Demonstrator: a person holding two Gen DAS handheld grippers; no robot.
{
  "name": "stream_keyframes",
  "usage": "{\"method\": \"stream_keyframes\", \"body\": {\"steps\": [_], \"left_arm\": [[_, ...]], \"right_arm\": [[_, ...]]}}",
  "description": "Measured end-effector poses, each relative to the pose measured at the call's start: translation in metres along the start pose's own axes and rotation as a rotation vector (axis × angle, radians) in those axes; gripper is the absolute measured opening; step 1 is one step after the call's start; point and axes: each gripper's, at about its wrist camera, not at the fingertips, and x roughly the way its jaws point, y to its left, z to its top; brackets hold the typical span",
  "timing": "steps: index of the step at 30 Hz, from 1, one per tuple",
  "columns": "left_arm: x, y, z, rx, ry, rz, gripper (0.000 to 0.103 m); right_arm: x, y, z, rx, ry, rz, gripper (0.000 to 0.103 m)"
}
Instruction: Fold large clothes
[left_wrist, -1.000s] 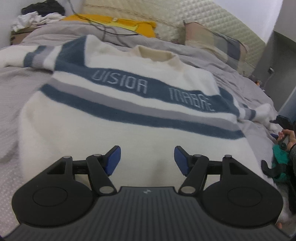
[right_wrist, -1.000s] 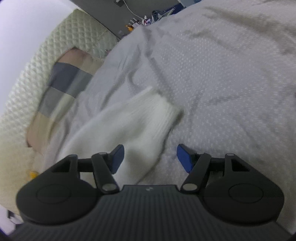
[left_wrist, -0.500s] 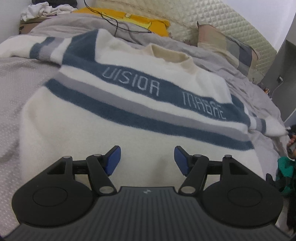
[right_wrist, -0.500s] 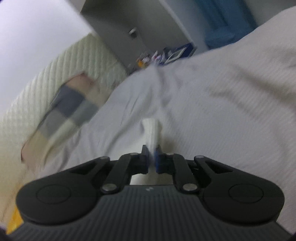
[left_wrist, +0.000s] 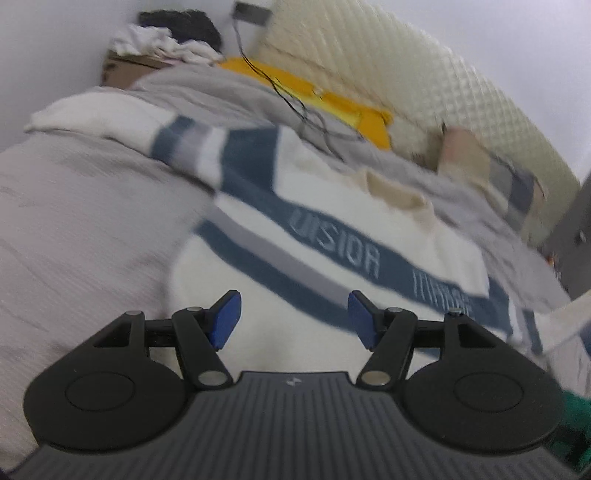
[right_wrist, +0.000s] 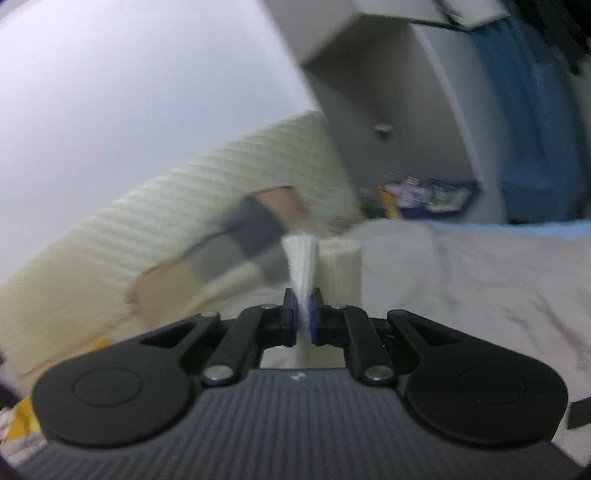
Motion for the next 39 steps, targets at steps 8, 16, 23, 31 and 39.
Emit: {"method": "stream_keyframes", "body": {"steps": [8, 16, 23, 31, 39], "left_arm": [[-0.025, 0.044, 0.029, -0.095, -0.077, -0.007, 0.069], [-0.031, 0.079, 0.044, -0.191, -0.079, -0.044, 0.069], [-0.037, 0.115, 0.050, -0.296, -0.089, -0.048, 0.069], [-0.027, 0.162, 0.050, -0.420, -0.055, -0.038, 0.069], [-0.012, 0.148, 0.046, -0.346, -0.014, -0.050, 0.069]], "right_arm": [[-0.080, 0.189, -0.015, -0.275, -0.009, 0.285, 0.009], [-0.164, 0.330, -0.111, -0.498, 0.060, 0.565, 0.010], [-0.197, 0.398, -0.259, -0.593, 0.263, 0.685, 0.010], [-0.202, 0.411, -0.385, -0.676, 0.519, 0.675, 0.012], [-0.216, 0.381, -0.359, -0.586, 0.626, 0.716, 0.058]]}}
